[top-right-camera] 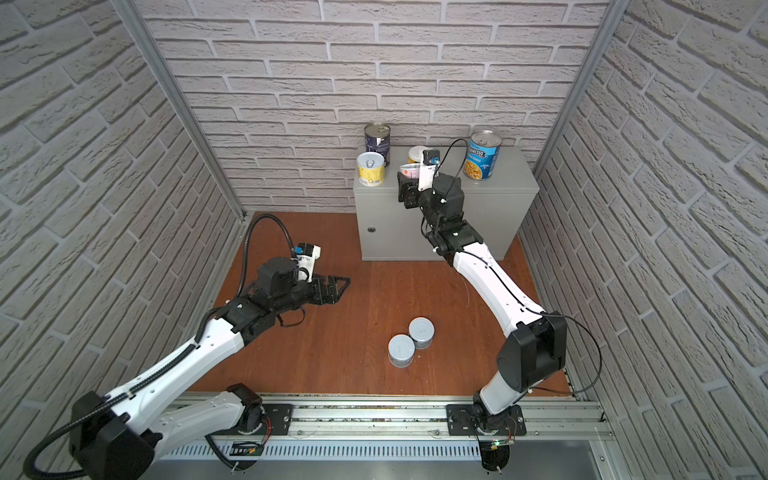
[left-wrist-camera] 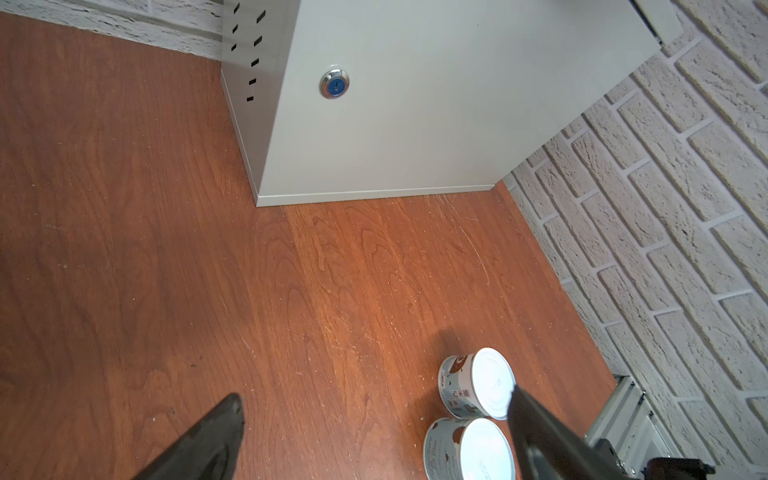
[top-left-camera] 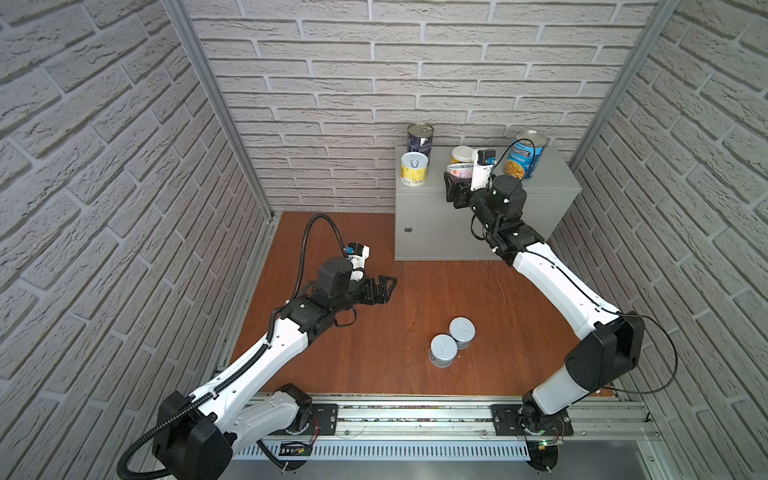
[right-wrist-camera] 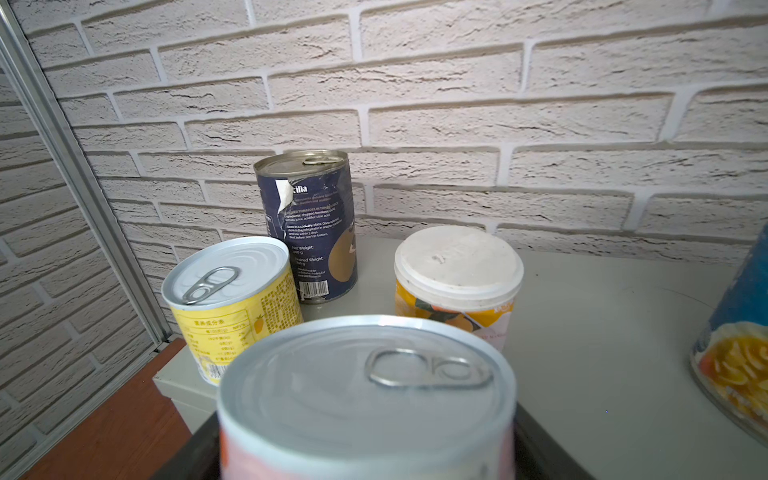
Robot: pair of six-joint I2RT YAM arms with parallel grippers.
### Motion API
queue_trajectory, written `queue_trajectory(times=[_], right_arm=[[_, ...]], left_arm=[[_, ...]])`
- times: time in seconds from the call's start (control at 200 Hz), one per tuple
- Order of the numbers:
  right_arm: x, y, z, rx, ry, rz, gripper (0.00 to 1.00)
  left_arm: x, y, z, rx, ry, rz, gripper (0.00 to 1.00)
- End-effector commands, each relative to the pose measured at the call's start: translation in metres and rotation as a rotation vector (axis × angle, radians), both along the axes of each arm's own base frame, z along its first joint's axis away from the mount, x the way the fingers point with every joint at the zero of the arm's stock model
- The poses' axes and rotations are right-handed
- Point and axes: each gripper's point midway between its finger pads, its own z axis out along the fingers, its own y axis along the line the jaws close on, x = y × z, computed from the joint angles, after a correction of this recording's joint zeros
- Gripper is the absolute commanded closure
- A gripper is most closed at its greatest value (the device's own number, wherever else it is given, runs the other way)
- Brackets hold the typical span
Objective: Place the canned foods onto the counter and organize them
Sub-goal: 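Lower the pink can onto the cabinet top beside the yellow can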
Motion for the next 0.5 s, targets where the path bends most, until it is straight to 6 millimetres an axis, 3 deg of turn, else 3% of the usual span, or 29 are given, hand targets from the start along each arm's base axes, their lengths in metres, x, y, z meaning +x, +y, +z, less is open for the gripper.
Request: queue_trajectory(times=[0.0,0.495], right_arm=[[-0.011,-0.008,0.07,0.089,-0.215,-0.015,0.32],[0.025,-0.01,0.037,0.042,-0.198,-0.083,0.32]], left_arm=[[0.001,-0.001,0.006,-0.004,-0.044,-0.001,0.02],[0.003,-0.001,0.003,0.02,-0.029,-0.001,0.02]])
